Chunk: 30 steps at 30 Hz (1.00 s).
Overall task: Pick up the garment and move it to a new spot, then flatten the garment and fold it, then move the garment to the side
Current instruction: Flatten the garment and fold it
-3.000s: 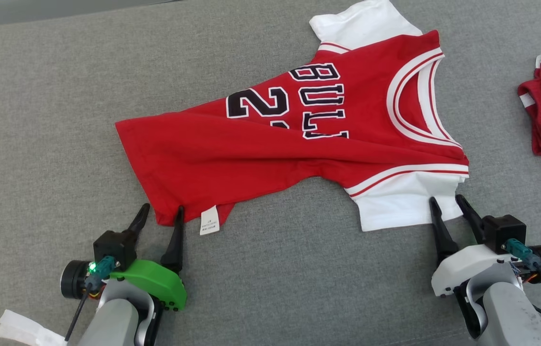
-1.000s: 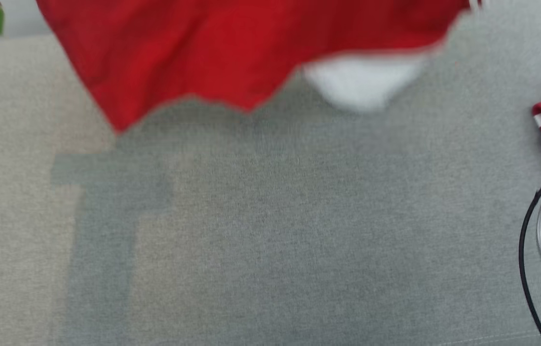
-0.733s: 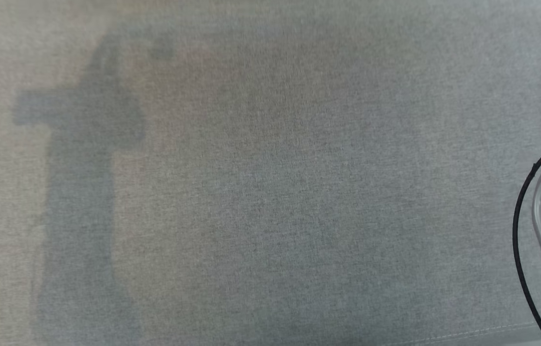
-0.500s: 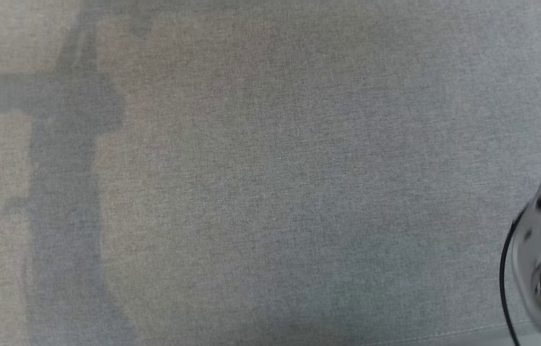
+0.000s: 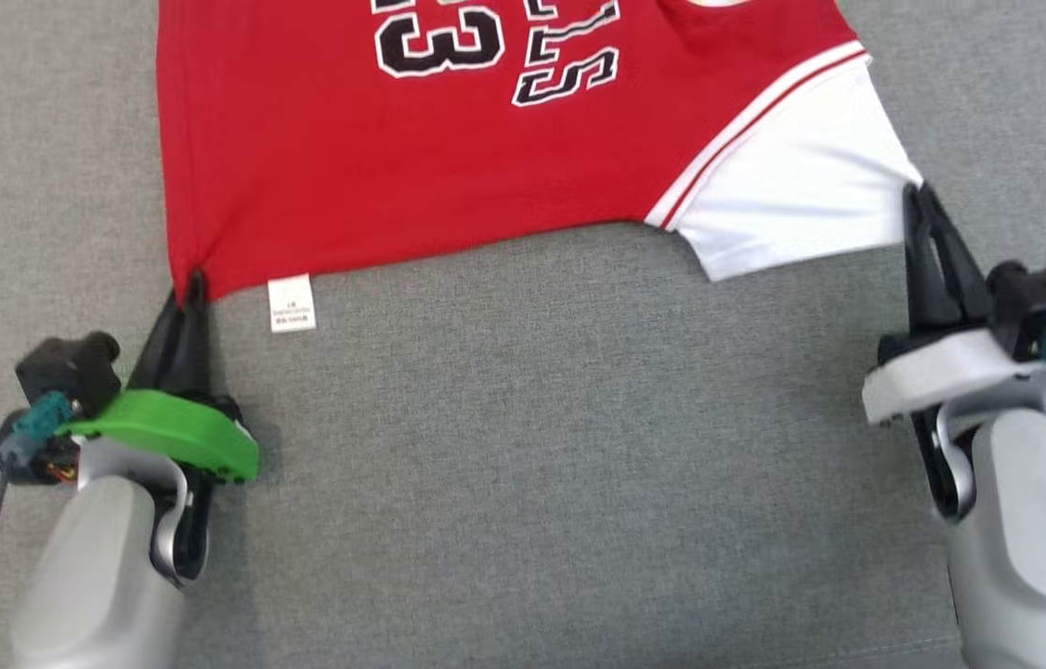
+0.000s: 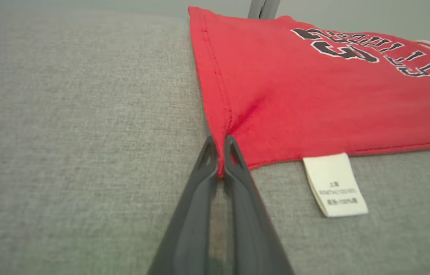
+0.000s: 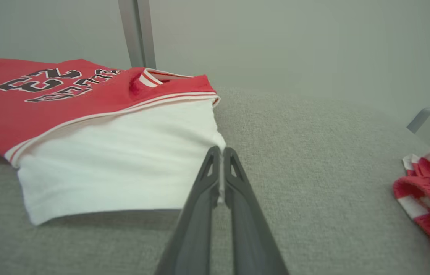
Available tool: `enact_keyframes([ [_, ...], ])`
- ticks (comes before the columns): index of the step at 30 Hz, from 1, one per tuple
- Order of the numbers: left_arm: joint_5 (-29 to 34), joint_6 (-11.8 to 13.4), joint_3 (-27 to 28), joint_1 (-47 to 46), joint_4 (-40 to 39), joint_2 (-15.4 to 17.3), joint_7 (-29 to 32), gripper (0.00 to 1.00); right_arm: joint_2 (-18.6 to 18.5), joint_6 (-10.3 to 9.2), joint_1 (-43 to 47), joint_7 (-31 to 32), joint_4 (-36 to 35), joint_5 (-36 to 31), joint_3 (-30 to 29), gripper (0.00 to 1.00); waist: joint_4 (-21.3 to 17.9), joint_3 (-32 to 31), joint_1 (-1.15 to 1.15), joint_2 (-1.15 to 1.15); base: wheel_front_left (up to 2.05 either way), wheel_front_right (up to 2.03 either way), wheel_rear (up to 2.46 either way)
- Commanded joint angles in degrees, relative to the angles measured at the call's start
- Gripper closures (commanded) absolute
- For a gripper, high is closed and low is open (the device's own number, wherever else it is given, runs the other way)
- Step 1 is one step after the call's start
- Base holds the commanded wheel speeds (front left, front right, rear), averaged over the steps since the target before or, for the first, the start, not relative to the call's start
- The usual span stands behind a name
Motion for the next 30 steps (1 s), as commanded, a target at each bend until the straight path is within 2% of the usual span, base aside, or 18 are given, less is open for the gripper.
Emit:
enact_keyframes([
  [1,0.3,0.2,0.3,2.6,0.7,-0.5,0.1,1.00,-0.4,-0.14,2.8,-0.2,-0.5,1.0,-0.3,1.00,-0.7,-1.9,0.00,0.00,0.00,0.00,0.00],
  [8,2.2,0.2,4.3,11.1,2.8,-3.1,0.2,1.00,-0.4,-0.15,12.8,-0.2,0.6,5.7,0.2,1.00,-2.5,-7.4,0.00,0.00,0.00,0.00,0.00],
  [19,5.4,0.2,12.2,23.8,3.2,-8.8,0.2,1.00,-0.5,-0.19,23.3,-0.2,3.5,7.7,-0.1,1.00,-2.6,-17.6,0.00,0.00,0.00,0.00,0.00],
  [30,8.0,0.2,12.9,32.5,1.4,-10.9,0.1,1.00,-0.5,-0.20,32.4,-0.2,5.2,8.3,-1.9,1.00,-2.3,-25.1,0.00,0.00,0.00,0.00,0.00],
])
